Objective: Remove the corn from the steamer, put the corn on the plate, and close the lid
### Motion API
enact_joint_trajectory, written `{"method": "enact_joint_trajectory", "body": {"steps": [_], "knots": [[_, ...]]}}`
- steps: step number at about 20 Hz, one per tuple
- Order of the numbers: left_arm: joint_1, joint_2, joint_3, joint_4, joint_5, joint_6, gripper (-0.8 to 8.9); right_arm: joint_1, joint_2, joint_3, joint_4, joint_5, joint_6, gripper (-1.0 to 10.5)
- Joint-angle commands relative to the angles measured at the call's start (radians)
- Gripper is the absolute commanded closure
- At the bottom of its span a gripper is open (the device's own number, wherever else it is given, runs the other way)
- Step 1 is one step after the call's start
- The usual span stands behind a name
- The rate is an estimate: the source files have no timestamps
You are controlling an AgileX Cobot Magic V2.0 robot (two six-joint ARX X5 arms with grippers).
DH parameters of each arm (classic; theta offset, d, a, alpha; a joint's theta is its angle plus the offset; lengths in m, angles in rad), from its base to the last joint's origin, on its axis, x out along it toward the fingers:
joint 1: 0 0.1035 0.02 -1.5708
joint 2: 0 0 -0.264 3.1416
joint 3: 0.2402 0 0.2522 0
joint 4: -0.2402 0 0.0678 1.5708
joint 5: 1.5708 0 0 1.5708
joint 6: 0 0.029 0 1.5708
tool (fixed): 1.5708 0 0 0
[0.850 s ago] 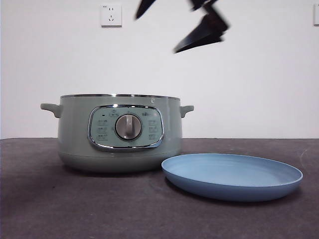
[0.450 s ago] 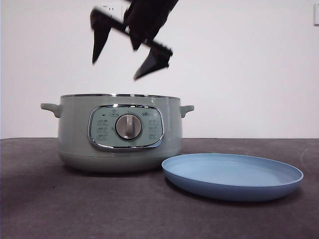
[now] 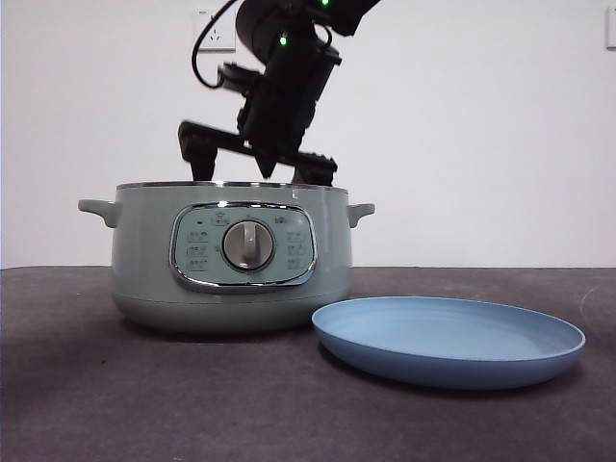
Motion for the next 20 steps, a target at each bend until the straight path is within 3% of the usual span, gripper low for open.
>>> {"method": "enact_joint_trajectory", "body": {"steps": [1,10,15,20], "knots": [[-0.002,-0.009,0.003,0.042,0.006,-0.006,8.21,0.002,0.028,0.001,-0.005,0.006,-0.005,3.9],[-0.002,-0.009,0.003,0.022,0.006,-0.006,8.21,0.003,0.092,0.000,-0.061,0.005,-0.004,4.3],[-0.002,-0.009,0.003,0.020,0.006,-0.006,8.21,0.009,0.093,0.000,-0.046,0.023,-0.005,9.6],[-0.002,-0.009,0.003,0.021,0.006,-0.006,8.21,0.015,0.031,0.006,-0.020,0.028,-0.036,9.6]]}}
